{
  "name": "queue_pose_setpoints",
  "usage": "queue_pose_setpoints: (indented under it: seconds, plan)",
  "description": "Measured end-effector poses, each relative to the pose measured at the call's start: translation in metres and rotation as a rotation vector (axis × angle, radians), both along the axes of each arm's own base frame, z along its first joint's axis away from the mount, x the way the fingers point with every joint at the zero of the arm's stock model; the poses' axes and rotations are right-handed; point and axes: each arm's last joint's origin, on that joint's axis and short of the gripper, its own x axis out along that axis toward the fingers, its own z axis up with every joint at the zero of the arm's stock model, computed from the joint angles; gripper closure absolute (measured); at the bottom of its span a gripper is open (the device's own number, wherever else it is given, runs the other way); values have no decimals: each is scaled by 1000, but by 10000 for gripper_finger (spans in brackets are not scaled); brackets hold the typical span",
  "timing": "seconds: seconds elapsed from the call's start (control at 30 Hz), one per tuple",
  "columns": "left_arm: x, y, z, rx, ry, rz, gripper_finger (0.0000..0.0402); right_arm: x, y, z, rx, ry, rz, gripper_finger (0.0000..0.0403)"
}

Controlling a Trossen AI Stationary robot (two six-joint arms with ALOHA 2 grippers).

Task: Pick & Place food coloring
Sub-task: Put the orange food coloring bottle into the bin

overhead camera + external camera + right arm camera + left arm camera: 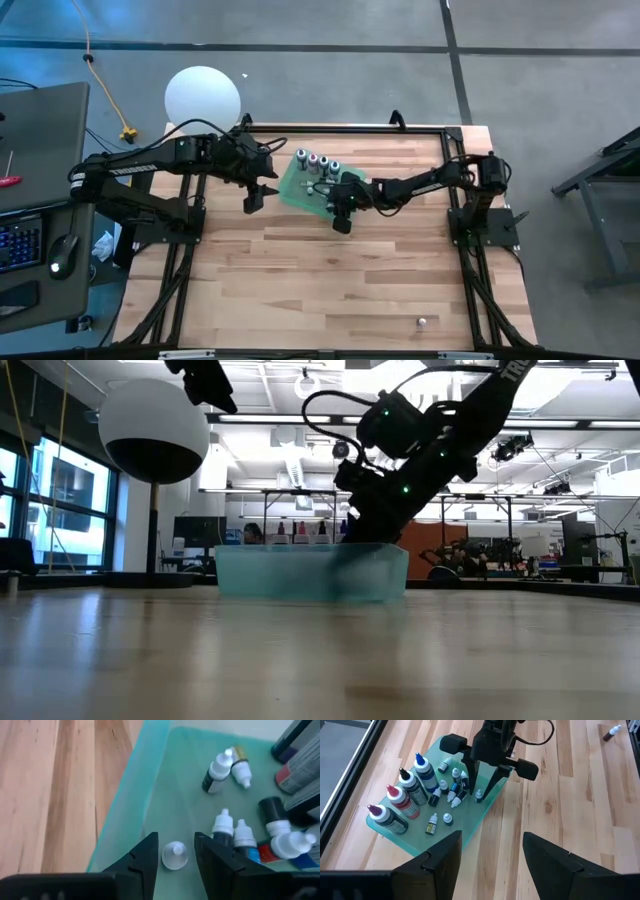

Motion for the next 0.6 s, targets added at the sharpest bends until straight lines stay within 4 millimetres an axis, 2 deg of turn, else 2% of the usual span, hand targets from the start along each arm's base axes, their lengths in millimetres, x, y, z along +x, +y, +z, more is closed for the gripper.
queue_pose_setpoints:
  seconds: [0.1, 0.17, 0.33, 0.47, 0.53, 0.6]
  plan:
    - [0, 0, 0, 0, -2, 0, 192, 3, 3, 15, -23, -30, 28, 282]
    - [0, 0, 0, 0, -5, 0, 192, 5, 7, 34, -61, -52, 68, 283]
    - [0, 0, 0, -2, -5, 2, 192, -3, 30, 101, -87, -1, 155, 286]
    - [0, 0, 0, -3, -5, 1, 192, -29, 71, 157, 30, 90, 355, 285]
    - [0, 0, 0, -4, -5, 0, 192, -42, 99, 172, 118, 124, 457, 287]
    - [0, 0, 0, -4, -5, 0, 192, -55, 127, 174, 194, 169, 488, 290]
